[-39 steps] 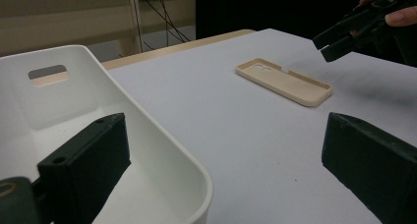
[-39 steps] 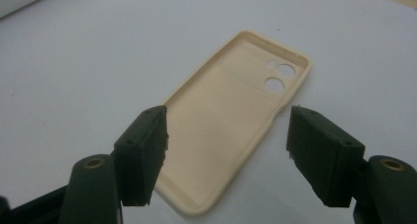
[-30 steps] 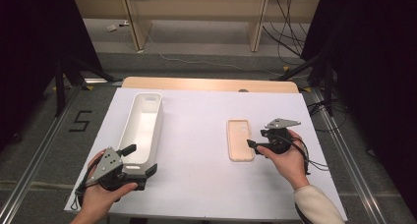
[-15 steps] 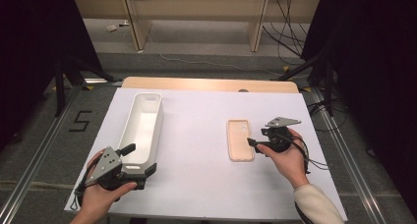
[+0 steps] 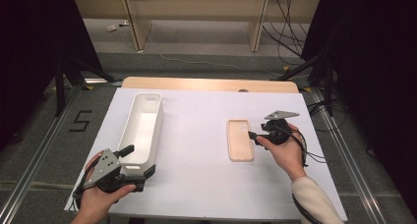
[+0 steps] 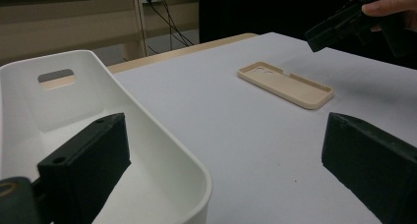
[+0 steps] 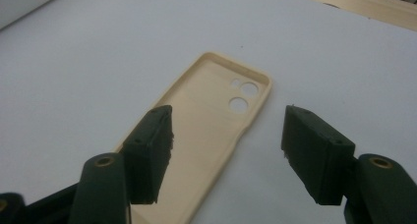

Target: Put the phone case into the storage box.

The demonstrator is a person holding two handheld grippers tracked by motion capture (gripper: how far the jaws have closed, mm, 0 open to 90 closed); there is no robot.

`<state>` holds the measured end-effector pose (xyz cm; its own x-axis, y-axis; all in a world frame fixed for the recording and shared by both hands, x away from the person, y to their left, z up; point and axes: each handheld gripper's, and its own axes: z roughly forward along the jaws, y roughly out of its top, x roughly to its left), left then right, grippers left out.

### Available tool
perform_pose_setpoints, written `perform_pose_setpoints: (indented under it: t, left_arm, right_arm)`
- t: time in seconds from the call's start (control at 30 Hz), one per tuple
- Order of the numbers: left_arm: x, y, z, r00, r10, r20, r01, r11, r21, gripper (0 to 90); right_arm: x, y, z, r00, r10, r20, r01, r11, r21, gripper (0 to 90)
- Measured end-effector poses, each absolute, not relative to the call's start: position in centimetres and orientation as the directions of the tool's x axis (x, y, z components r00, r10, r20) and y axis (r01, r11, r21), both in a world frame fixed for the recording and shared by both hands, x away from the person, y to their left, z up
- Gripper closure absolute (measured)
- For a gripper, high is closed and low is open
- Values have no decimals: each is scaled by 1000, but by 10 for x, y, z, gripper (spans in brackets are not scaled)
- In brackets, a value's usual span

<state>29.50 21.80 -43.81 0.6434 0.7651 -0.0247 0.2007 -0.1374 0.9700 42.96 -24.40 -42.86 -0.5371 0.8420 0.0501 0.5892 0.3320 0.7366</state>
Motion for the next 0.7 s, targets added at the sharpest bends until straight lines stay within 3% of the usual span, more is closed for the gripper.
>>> perform_pose_setpoints:
  t: [0.2,0.3,0.47,0.7]
  left_arm:
    - [294,219,-438,648,761,-25,198,-136,971,34]
    - [295,219,-438,652,758,-21,190,-137,972,34]
    - [293,218,-438,650,760,-13,189,-145,971,33]
    - [294,218,-438,658,753,-6,179,-148,973,33]
  right_arm:
    - [429,-240,-431,-576,817,30,584,386,714,421]
    - [428,-234,-431,-648,762,-15,530,465,709,485]
    - [422,-218,-431,-796,601,-68,439,651,619,526]
    - [413,-194,-441,-899,409,-155,307,843,442,493]
